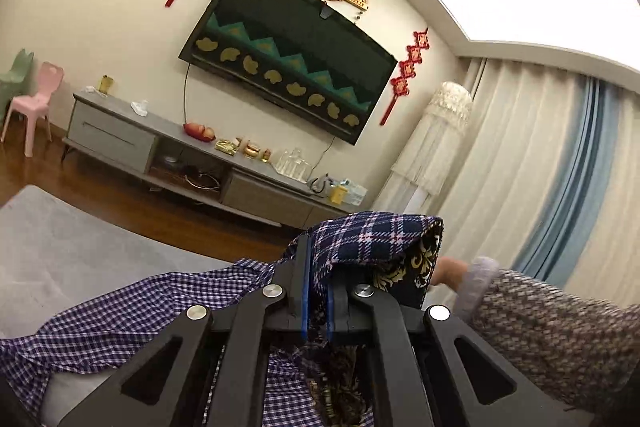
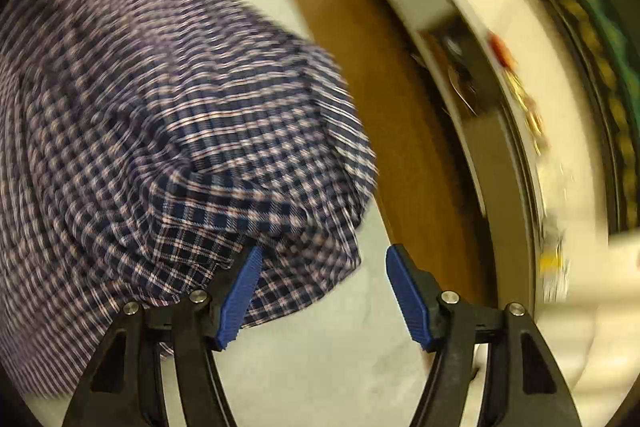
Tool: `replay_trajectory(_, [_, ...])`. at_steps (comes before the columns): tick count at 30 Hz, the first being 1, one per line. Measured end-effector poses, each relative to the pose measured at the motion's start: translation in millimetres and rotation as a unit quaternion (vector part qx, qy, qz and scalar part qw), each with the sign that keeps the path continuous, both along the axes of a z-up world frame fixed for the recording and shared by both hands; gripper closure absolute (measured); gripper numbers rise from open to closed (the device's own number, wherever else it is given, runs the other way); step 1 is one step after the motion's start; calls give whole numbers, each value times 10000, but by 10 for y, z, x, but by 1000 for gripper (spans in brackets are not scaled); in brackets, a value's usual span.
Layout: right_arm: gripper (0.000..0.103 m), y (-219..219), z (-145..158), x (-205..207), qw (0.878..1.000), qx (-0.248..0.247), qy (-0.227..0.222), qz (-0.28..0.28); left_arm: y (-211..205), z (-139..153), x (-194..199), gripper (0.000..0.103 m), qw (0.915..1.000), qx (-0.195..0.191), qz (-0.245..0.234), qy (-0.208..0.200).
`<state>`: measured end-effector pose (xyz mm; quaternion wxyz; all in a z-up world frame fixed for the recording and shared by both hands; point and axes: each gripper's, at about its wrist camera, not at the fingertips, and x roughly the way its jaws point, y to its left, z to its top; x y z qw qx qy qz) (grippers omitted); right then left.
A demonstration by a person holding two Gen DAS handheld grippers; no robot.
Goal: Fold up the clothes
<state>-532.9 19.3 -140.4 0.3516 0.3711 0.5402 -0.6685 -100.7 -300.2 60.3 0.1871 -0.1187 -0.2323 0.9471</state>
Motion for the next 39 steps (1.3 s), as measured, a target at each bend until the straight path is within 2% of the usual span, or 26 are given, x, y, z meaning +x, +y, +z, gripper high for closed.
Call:
replay_trajectory(2, [40,-44,-44,-34,9989,-2,-467,49,-14,30,17,99,9999,-76,62,27])
replay_trajectory(4, [92,-35,-78,-102,9960,17,-881,-109,-50,109,76,99,9990,-290,317,138])
replay_trajectory(5, [99,7,-83,-159,9940,47,-1043,-320,-88,143,112,99,9985,-294,405,213])
replay_trajectory(8, [99,314,180,-339,9866,-625,-1113,-1021,-195,168,114,99,9977,-204,604,225])
replay_trajectory(11, [99,549,372,-500,9699,-1360,-936,-1791,-209,112,15,99,9965,-282,785,43])
replay_trajectory(14, [99,559,253,-542,9605,-1322,-592,-2376,-141,22,-117,99,9926,-609,1038,-181])
replay_trajectory(17, [96,432,63,-351,9605,-1379,-454,-2375,-73,-88,-237,99,9873,-920,1235,-377])
replay_trajectory(19, [82,336,63,-124,9612,-1554,-399,-2246,-46,-144,-295,99,9859,-997,1262,-466])
replay_trajectory(21, [45,445,133,47,9567,-1647,-24,-2399,-30,-173,-339,99,9865,-976,1212,-517])
replay_trajectory(23, [30,599,290,230,9465,-1666,528,-2711,-1,-199,-368,99,9873,-952,1145,-548])
replay_trajectory(24, [30,690,370,314,9395,-1754,637,-2871,22,-211,-374,99,9870,-987,1142,-549])
replay_trajectory(26, [30,904,562,570,9155,-2291,409,-3281,68,-230,-374,99,9849,-1124,1202,-538])
replay_trajectory(28, [30,1077,739,931,8838,-2930,-43,-3647,37,-214,-340,99,9838,-1097,1336,-475])
replay_trajectory(30, [30,1127,826,1455,8620,-3489,-664,-3616,-46,-131,-261,99,9834,-935,1529,-276])
replay_trajectory(31, [30,1119,817,1806,8574,-3653,-945,-3501,-97,-99,-236,99,9814,-879,1692,-240])
replay_trajectory(33, [30,1072,746,2528,8537,-3810,-1375,-3273,-213,-44,-195,99,9745,-774,2092,-232])
replay_trajectory(36, [30,976,630,3610,8563,-3776,-1705,-3084,-459,-100,-230,99,9567,-545,2771,-710])
replay_trajectory(37, [30,954,578,3935,8589,-3729,-1772,-3031,-493,-146,-253,99,9520,-546,2877,-888])
replay_trajectory(39, [30,936,501,4476,8725,-3537,-1737,-2890,-498,-237,-303,99,9410,-682,3081,-1225])
